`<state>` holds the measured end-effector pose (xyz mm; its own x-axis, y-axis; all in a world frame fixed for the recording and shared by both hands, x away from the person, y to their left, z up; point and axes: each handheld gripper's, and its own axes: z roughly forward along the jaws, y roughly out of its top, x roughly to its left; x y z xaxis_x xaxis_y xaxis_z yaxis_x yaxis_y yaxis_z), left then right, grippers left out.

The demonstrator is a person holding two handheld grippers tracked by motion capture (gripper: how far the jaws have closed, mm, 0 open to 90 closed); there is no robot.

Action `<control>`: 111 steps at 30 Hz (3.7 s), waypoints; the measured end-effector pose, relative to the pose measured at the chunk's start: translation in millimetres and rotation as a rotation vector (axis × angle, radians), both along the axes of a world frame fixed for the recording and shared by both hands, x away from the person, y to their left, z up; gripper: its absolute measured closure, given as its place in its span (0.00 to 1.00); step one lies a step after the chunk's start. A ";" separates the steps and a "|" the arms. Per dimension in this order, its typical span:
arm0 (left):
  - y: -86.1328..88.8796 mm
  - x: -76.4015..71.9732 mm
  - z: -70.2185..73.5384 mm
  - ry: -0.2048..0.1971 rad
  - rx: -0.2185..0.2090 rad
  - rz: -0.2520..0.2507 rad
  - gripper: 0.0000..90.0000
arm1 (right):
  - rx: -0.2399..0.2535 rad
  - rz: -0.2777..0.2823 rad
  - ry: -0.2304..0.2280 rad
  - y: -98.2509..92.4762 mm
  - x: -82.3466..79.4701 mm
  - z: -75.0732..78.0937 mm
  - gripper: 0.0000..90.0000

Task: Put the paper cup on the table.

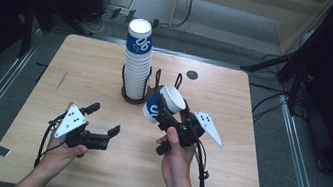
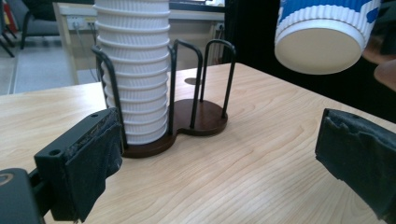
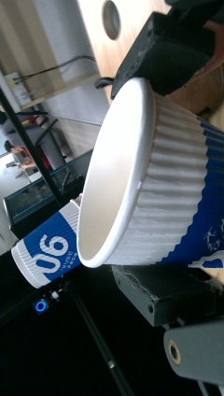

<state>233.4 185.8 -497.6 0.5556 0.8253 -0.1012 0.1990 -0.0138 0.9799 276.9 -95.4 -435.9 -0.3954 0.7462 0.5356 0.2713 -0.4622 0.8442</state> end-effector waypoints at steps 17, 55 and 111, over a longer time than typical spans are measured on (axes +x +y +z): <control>26.9 -6.0 -9.1 0.038 0.021 0.049 0.00 | -0.219 -0.114 -0.095 -11.4 -1.9 -2.4 0.23; 107.9 -25.1 -41.7 0.123 0.034 0.229 0.00 | -0.542 -0.273 -0.244 -39.7 32.5 -34.4 0.23; 140.0 -32.1 -53.6 0.294 0.145 0.336 0.00 | -0.655 -0.380 -0.001 -88.5 93.4 -102.8 0.20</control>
